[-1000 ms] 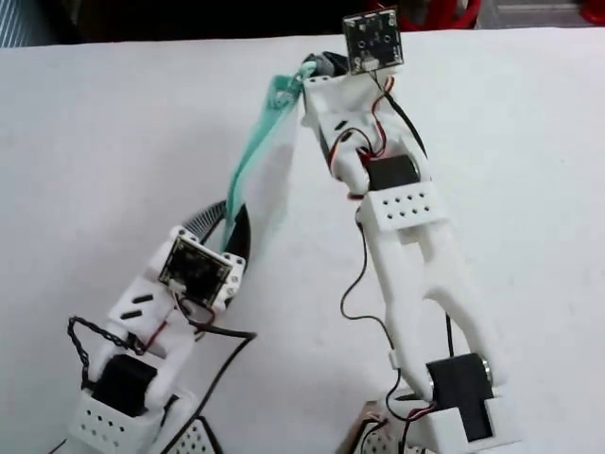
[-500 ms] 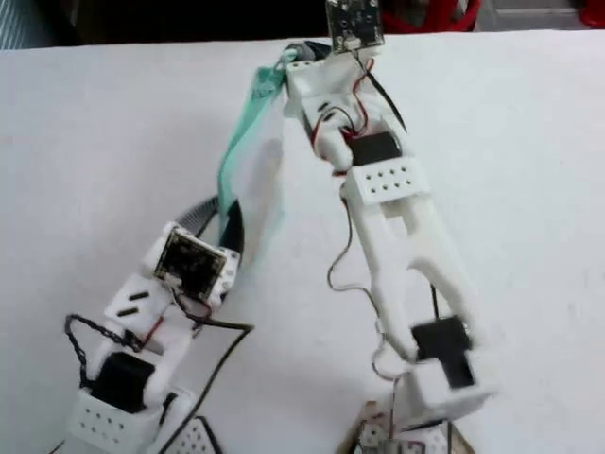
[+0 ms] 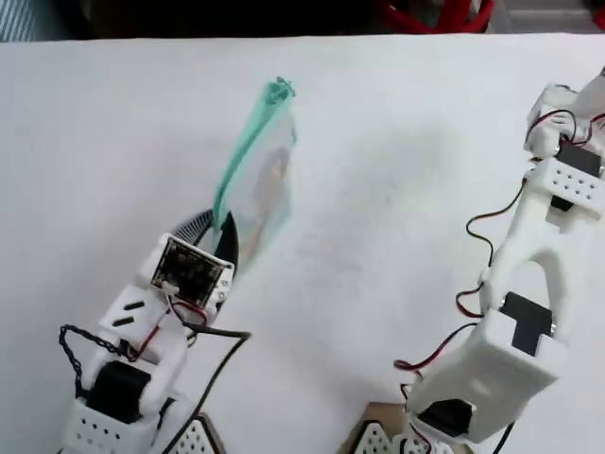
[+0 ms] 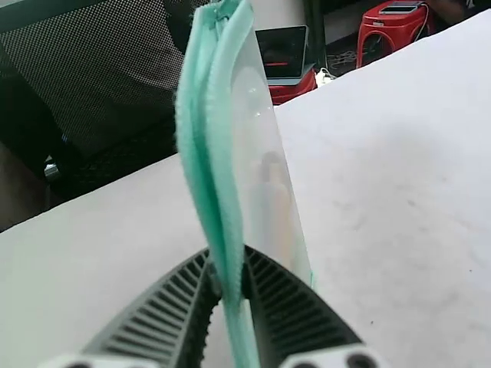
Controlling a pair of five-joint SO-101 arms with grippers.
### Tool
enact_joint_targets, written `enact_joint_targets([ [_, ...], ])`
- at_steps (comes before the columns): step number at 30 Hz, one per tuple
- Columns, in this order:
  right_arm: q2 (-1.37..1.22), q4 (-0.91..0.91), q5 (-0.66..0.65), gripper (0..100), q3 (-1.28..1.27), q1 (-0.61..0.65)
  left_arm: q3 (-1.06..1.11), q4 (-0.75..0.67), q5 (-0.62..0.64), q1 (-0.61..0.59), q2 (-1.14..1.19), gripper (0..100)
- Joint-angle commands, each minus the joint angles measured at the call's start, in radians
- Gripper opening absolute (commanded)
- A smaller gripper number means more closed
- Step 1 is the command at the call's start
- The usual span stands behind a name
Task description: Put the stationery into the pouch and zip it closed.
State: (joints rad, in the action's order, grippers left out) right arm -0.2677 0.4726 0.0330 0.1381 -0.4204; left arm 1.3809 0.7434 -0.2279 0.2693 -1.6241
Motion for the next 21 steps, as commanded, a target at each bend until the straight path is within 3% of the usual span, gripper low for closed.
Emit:
enact_joint_targets([
  [1,0.104,0.071,0.006,1.7,0.046,0.028,-0.006,-0.005,-0.006,-0.008,0.005,2],
  [8,0.260,0.225,0.006,1.7,0.048,0.061,-0.008,-0.037,-0.009,-0.018,0.007,2],
  [15,0.516,0.463,-0.003,1.7,0.048,0.116,-0.021,-0.187,0.081,-0.237,0.010,2],
  [21,0.713,0.680,-0.005,1.7,0.046,0.205,-0.239,-0.097,0.018,-0.282,0.016,2],
])
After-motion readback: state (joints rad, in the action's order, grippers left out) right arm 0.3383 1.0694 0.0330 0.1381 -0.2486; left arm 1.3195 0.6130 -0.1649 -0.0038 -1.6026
